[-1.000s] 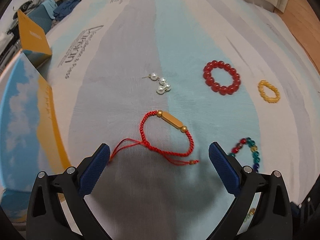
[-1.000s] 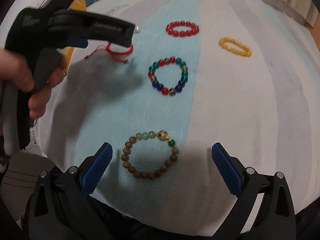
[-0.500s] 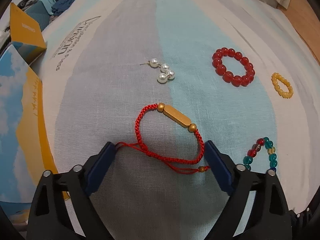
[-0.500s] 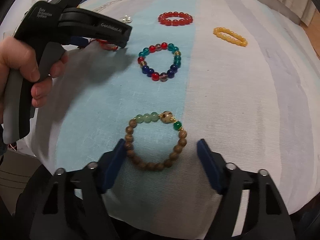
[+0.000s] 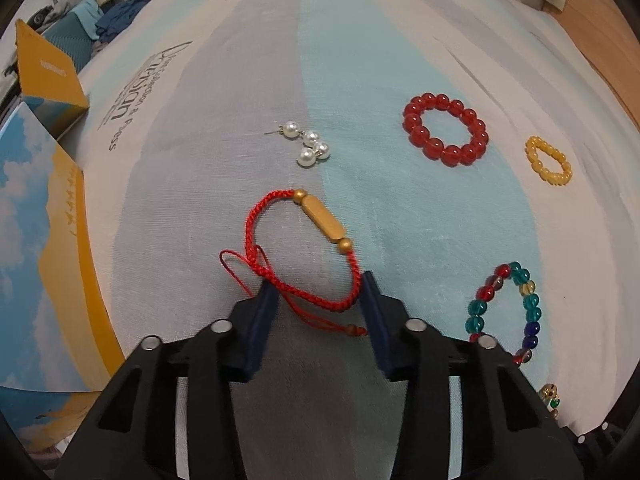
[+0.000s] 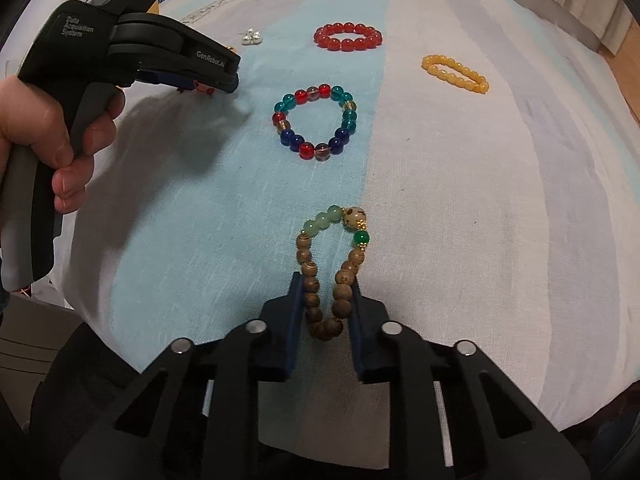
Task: Organize jewelry
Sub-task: 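Grasp the brown wood bead bracelet with the right tool while the left tool grasps the second red cord bracelet, then lift and carry both bracelets over the white box with both tools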
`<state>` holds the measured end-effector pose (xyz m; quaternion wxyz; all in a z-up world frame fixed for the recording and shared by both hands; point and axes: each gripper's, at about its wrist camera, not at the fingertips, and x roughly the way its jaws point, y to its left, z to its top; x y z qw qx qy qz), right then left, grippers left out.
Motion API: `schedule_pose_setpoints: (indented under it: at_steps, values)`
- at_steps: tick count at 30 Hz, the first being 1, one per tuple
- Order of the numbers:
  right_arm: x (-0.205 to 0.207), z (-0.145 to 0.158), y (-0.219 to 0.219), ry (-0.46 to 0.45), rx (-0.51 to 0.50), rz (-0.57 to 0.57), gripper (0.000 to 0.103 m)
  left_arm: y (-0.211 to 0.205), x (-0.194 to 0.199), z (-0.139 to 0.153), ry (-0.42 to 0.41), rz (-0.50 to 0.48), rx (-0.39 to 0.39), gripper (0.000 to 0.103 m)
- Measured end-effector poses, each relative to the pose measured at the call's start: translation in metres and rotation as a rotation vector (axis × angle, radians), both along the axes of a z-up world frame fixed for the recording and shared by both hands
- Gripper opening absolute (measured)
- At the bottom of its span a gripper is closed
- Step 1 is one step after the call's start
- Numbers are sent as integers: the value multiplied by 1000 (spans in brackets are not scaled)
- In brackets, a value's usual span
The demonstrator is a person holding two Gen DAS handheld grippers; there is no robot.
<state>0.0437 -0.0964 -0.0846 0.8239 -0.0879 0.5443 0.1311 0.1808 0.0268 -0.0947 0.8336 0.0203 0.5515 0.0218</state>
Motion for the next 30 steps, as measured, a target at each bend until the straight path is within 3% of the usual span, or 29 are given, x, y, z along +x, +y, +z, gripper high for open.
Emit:
schedule_pose_setpoints:
  at_steps: [3, 6, 19, 30]
  values:
    - [-1, 0, 0, 12, 19, -4, 8, -3, -2, 1, 8, -12, -9, 13]
    - [-1, 1, -2, 20, 40, -17, 7, -4, -3, 3, 13, -15, -12, 5]
    - [0, 15, -9, 18, 93, -50, 7, -6, -12, 19, 4, -17, -30, 5]
    - [-6, 44, -9, -35, 106, -52, 7, -7, -23, 55, -43, -23, -36, 5]
